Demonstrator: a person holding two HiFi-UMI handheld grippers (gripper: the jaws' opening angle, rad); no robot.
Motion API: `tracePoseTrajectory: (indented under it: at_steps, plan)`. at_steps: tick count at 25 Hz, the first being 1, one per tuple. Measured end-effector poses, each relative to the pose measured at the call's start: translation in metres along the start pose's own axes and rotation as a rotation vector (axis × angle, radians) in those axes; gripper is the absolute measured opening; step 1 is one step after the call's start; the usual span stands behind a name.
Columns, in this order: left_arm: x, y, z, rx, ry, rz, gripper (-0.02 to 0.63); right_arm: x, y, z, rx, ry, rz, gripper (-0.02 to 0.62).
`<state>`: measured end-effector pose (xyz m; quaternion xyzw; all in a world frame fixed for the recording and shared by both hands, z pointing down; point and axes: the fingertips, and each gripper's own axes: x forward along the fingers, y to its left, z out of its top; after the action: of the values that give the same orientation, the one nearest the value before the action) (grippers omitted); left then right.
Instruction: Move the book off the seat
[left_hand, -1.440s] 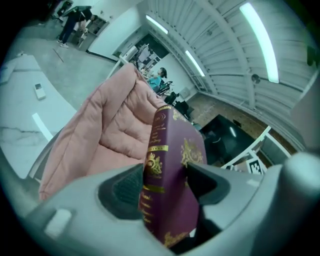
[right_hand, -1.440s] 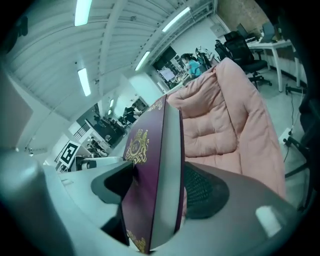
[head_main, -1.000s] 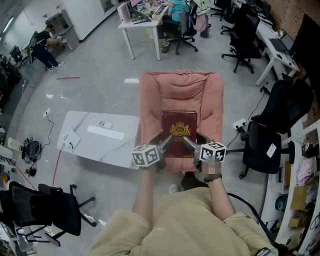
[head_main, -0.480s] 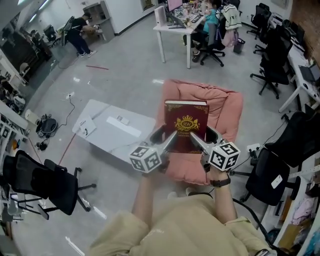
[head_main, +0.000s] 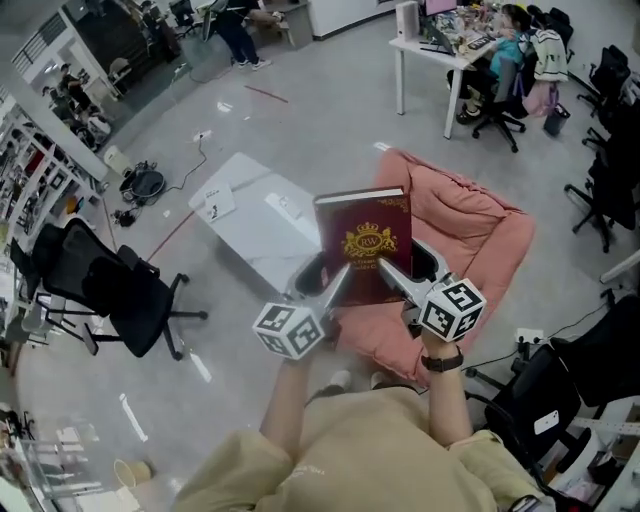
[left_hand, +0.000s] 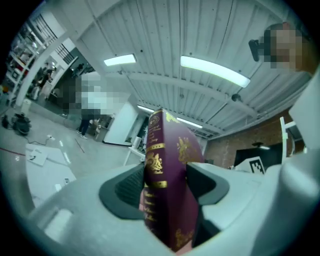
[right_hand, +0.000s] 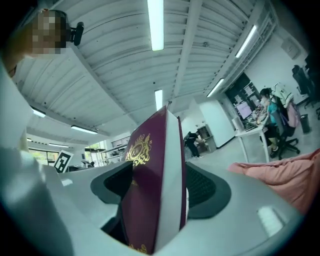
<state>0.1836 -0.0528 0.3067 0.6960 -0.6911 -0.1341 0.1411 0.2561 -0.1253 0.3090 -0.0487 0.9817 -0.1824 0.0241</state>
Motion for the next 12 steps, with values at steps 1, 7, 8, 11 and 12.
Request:
tracePoseTrajectory:
  at_steps: [1, 7, 8, 11, 12]
  plan:
    - [-0.009, 0.007, 0.001, 0.001, -0.011, 0.036, 0.259, 0.009, 0.006, -0.003, -0.001, 0.013, 0.039, 0.324]
    - [-0.1, 0.068, 0.032, 0.016, -0.121, 0.278, 0.255, 0.096, 0.084, -0.026, 0.005, 0.052, 0.291, 0.325]
    - [-0.121, 0.082, 0.038, 0.02, -0.138, 0.32, 0.253, 0.114, 0.103, -0.035, 0.011, 0.062, 0.334, 0.325]
    - [-0.186, 0.126, 0.05, 0.022, -0.196, 0.43, 0.253, 0.164, 0.162, -0.065, 0.014, 0.102, 0.45, 0.325]
    - [-0.205, 0.141, 0.055, 0.024, -0.225, 0.465, 0.253, 0.181, 0.181, -0.073, 0.008, 0.114, 0.49, 0.325]
